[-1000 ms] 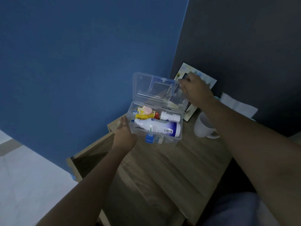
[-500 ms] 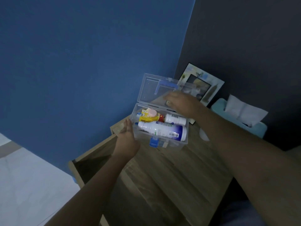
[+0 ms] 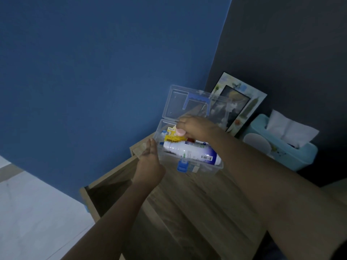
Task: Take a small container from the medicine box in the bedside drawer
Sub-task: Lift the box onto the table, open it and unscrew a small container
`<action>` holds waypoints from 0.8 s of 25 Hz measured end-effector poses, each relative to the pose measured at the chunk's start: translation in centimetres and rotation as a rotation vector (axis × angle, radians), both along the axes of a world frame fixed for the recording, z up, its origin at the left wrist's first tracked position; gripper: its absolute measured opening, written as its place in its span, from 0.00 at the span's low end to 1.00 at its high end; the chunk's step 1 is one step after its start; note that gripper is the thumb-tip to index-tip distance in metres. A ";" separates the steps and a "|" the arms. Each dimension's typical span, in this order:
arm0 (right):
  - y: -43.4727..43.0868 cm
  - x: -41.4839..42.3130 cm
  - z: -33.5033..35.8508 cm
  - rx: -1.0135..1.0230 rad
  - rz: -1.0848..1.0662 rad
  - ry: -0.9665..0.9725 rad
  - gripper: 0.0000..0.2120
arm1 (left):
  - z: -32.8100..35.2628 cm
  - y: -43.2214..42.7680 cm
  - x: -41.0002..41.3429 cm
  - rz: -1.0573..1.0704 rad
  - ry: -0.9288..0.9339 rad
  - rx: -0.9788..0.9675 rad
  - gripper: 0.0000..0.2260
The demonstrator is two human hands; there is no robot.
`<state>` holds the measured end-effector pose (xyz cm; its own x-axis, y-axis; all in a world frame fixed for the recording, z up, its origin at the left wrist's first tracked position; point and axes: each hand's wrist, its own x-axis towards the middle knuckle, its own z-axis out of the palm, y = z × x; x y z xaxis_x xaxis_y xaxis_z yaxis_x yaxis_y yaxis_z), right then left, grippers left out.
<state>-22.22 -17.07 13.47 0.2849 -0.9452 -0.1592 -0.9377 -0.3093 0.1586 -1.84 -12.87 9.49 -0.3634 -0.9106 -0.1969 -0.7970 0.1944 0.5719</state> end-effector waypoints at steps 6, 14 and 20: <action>-0.3 -0.2 0.1 -0.024 -0.010 -0.010 0.20 | -0.5 -0.2 -0.7 -0.038 -0.006 -0.019 0.38; 7.6 1.6 3.5 -0.299 -0.348 -1.069 0.19 | 6.1 1.2 1.4 -0.069 0.305 -0.189 0.26; 18.6 4.0 8.1 -0.427 -0.352 -1.170 0.24 | 14.8 7.8 1.7 -0.162 0.479 -0.133 0.12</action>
<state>-18.22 1.51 21.59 -0.2239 -0.9114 0.3452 -0.6060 -0.1472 -0.7817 -0.14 -5.06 24.30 -0.5231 -0.8408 0.1393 -0.4060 0.3895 0.8267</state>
